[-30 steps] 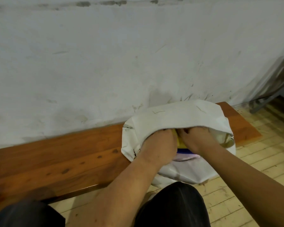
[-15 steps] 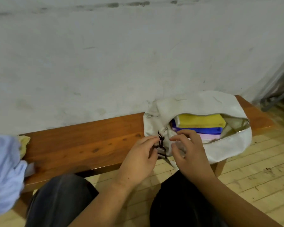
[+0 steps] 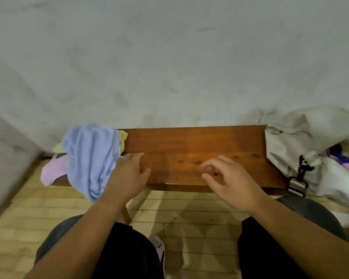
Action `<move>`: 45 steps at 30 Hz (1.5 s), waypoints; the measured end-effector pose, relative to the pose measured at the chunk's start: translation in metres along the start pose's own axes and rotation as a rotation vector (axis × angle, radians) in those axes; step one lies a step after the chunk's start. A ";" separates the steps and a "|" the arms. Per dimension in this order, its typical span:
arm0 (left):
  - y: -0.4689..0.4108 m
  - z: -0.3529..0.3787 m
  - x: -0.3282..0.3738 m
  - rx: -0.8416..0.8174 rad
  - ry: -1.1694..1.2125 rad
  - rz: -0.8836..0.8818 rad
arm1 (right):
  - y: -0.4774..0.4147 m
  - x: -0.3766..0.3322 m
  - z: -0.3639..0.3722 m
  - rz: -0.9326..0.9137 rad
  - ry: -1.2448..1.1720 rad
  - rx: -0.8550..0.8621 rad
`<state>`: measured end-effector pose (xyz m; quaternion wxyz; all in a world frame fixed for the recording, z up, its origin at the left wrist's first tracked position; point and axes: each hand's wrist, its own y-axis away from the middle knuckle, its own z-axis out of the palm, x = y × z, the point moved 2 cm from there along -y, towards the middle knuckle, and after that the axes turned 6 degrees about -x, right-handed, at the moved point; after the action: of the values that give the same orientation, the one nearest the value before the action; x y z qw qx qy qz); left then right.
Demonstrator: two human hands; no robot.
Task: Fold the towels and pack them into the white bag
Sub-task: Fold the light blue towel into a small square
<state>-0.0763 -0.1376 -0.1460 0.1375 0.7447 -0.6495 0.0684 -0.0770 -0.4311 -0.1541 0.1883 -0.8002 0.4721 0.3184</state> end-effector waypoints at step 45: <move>-0.065 0.056 0.011 -0.323 -0.055 -0.194 | -0.017 0.055 -0.008 0.629 -0.994 0.507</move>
<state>-0.0147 -0.1570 -0.2036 0.2434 0.7736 -0.5808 -0.0704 -0.0408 -0.4623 -0.1861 0.4658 -0.3108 0.6014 0.5699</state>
